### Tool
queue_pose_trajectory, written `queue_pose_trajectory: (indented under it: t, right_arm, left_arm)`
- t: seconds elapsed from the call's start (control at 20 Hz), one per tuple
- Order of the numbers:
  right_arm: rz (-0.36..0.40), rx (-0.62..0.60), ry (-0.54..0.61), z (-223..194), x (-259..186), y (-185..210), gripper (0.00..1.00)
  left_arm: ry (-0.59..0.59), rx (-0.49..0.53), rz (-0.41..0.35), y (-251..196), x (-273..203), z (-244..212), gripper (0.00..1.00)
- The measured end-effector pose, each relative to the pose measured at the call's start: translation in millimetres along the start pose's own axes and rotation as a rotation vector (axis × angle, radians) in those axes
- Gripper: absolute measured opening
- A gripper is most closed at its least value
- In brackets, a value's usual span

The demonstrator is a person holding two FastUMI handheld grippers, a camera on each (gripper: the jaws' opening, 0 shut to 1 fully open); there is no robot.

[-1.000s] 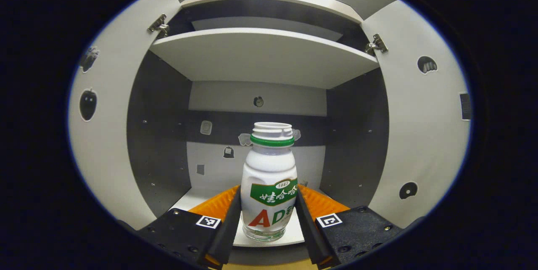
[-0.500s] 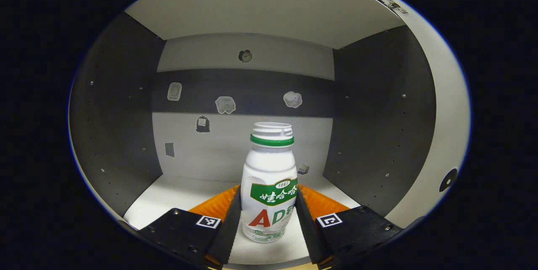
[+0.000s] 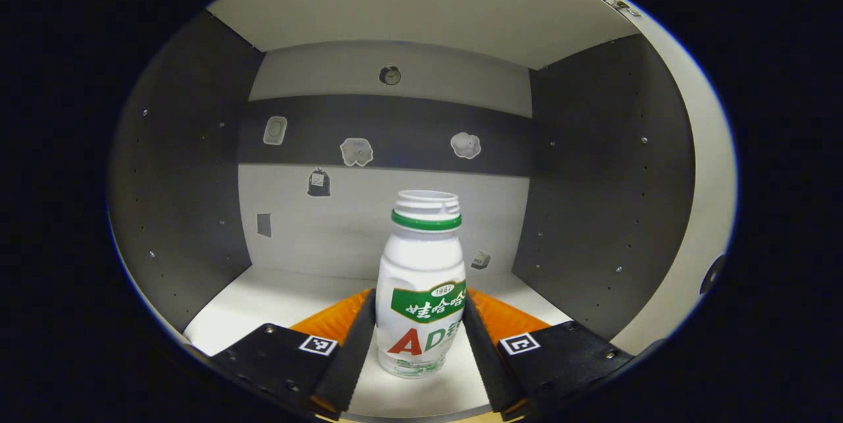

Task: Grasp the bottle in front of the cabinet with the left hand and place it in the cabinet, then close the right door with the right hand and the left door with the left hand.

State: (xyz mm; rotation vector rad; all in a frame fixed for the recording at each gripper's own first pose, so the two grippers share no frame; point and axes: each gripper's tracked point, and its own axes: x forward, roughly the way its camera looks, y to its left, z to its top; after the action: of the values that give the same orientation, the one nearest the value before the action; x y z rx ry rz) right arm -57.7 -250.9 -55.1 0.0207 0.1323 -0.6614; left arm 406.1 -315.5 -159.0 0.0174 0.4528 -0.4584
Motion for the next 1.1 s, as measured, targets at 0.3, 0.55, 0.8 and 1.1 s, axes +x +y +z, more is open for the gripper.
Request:
queue_pose_trajectory:
  t: [0.3, 0.55, 0.8, 1.1]
  right_arm:
    - [0.035, -0.009, 0.001, 0.1, 3.5, 2.5, 0.99]
    - [0.104, -0.009, 0.004, 0.0, 11.0, 9.7, 0.99]
    - [0.216, -0.013, 0.012, 3.5, 23.8, 30.3, 0.98]
    - [0.364, -0.027, 0.004, 11.2, 28.2, 51.7, 0.98]
  left_arm:
    - [-0.105, -0.042, 0.000, 4.1, -25.8, 24.7, 0.95]
    - [-0.229, -0.062, 0.007, 3.2, -86.4, 58.2, 0.95]
    - [-0.299, -0.054, 0.028, 1.0, -156.4, 74.2, 0.94]
    - [-0.340, -0.030, 0.108, 2.4, -241.5, 58.4, 0.95]
